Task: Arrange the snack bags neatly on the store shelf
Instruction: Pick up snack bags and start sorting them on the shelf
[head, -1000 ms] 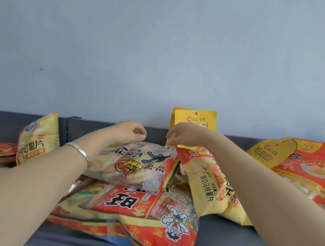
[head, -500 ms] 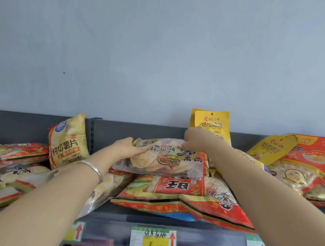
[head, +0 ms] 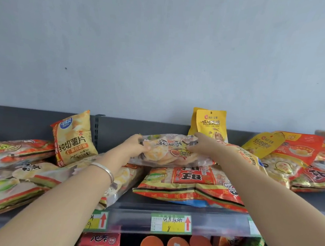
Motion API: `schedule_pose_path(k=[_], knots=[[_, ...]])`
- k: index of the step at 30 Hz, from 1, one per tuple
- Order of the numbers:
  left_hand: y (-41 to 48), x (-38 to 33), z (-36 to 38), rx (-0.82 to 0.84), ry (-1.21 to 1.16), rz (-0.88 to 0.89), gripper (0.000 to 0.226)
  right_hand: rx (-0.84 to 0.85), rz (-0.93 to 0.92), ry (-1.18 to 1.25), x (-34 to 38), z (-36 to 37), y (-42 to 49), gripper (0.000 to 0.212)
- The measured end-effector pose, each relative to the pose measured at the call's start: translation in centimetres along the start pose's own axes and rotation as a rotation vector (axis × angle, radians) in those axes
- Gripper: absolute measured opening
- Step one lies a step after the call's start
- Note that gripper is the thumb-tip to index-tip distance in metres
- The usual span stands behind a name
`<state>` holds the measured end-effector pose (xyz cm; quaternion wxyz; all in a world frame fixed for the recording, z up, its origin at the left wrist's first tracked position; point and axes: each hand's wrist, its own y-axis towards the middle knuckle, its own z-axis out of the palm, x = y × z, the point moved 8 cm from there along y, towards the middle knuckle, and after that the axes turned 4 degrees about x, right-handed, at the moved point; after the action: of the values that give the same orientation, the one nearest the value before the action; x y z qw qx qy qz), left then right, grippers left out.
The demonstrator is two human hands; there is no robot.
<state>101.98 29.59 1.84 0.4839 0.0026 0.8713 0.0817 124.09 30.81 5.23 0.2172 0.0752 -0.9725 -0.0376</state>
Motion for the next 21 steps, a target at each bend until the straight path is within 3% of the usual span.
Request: schedule_pose_path(k=[2, 4, 6, 8, 10, 13, 16, 18, 21], knots=[[-0.6, 0.5, -1.3, -0.093, -0.165, -0.014, 0.055, -0.09, -0.044, 0.201, 0.0, -0.6, 0.1, 0.056], [-1.0, 1.7, -2.4, -0.137, -0.495, -0.079, 0.055, -0.186, -0.082, 0.413, -0.3, -1.4, 0.0, 0.055], [-1.5, 2.3, -2.9, -0.113, -0.792, -0.145, 0.046, -0.262, -0.118, 0.628, -0.5, -2.3, -0.2, 0.052], [-2.1, 2.0, -2.7, -0.029, -0.839, -0.197, 0.036, -0.283, -0.203, 0.783, 0.3, -3.0, -0.5, 0.052], [-2.7, 1.3, -2.6, 0.005, -0.815, -0.187, 0.03, -0.303, -0.288, 0.829, 1.5, -3.7, -0.7, 0.051], [-3.2, 0.4, -3.3, -0.081, -0.871, -0.088, 0.033, -0.37, -0.33, 0.81, 3.1, -5.0, -1.3, 0.05], [-3.8, 0.3, -5.0, -0.253, -0.953, -0.012, 0.039, -0.427, -0.143, 0.616, 3.2, -5.3, -0.9, 0.058], [-4.4, 0.7, -5.7, -0.341, -1.018, -0.014, 0.039, -0.372, -0.061, 0.664, 3.4, -4.4, -0.9, 0.064], [-5.9, 2.1, -6.9, -0.47, -1.044, -0.069, 0.032, -0.098, -0.065, 0.922, 5.2, -1.1, -1.3, 0.064]])
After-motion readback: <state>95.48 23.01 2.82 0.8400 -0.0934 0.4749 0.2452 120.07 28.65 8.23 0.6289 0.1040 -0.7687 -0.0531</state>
